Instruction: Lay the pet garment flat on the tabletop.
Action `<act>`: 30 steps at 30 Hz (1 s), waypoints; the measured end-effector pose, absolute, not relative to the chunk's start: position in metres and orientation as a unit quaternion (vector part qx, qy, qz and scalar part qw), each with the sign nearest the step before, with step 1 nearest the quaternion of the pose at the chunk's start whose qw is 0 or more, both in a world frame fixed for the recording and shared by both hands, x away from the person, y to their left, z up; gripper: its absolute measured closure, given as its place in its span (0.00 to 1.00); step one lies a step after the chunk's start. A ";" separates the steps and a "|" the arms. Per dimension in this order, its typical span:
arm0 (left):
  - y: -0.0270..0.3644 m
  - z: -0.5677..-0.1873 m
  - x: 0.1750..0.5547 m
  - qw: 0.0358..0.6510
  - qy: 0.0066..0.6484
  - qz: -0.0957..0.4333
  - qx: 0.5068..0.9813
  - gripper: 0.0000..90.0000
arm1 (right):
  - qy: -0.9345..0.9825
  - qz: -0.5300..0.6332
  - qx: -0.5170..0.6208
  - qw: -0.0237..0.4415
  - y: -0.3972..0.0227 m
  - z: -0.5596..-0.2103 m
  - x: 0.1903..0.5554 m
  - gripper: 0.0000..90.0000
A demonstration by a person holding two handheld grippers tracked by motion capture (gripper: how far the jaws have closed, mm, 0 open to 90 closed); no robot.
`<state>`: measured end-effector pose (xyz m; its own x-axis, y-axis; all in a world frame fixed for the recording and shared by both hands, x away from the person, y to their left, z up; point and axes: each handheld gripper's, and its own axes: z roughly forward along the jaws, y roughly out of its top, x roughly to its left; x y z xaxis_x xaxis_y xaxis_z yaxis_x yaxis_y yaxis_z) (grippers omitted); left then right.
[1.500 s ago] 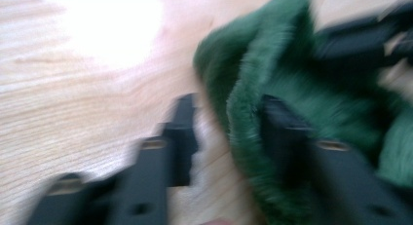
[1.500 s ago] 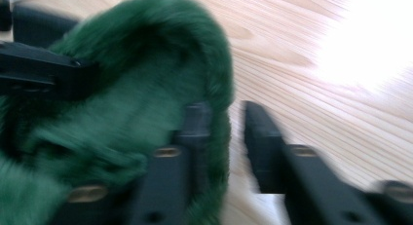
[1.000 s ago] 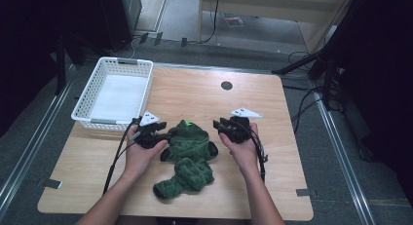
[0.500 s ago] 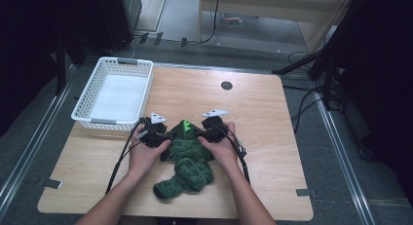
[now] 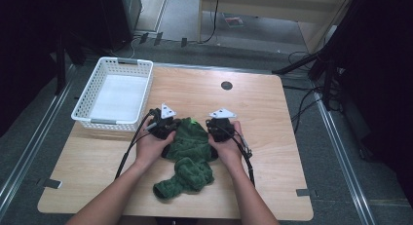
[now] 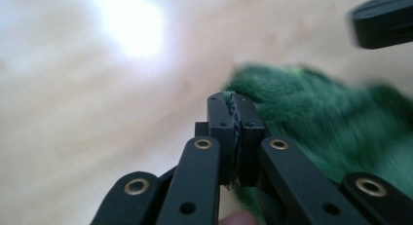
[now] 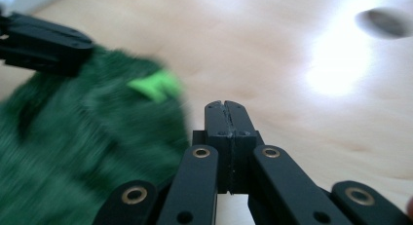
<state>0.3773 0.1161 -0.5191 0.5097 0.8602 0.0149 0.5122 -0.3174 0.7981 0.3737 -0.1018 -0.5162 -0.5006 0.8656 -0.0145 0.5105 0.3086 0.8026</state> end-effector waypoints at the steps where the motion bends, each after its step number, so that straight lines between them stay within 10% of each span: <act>1: 0.115 -0.519 0.384 0.381 0.450 0.230 0.774 0.91 | 0.768 0.385 0.454 0.237 -0.106 -0.515 0.376 1.00; 2: 0.114 -0.522 0.393 0.377 0.460 0.212 0.776 0.72 | 0.762 0.382 0.479 0.211 -0.114 -0.517 0.383 0.95; 4: 0.115 -0.526 0.400 0.382 0.469 0.176 0.776 0.65 | 0.758 0.387 0.493 0.178 -0.120 -0.520 0.386 0.87; 12: 0.109 -0.542 0.389 0.355 0.437 0.166 0.810 0.91 | 0.767 0.405 0.485 0.106 -0.113 -0.538 0.391 0.71; 17: 0.113 -0.539 0.383 0.345 0.427 0.180 0.816 0.89 | 0.780 0.406 0.467 0.091 -0.105 -0.544 0.386 0.68; 23: 0.123 -0.541 0.380 0.333 0.440 0.205 0.809 1.00 | 0.810 0.373 0.422 0.164 -0.099 -0.544 0.376 0.98; 30: 0.114 -0.542 0.391 0.322 0.451 0.225 0.802 1.00 | 0.799 0.347 0.447 0.203 -0.105 -0.542 0.392 1.00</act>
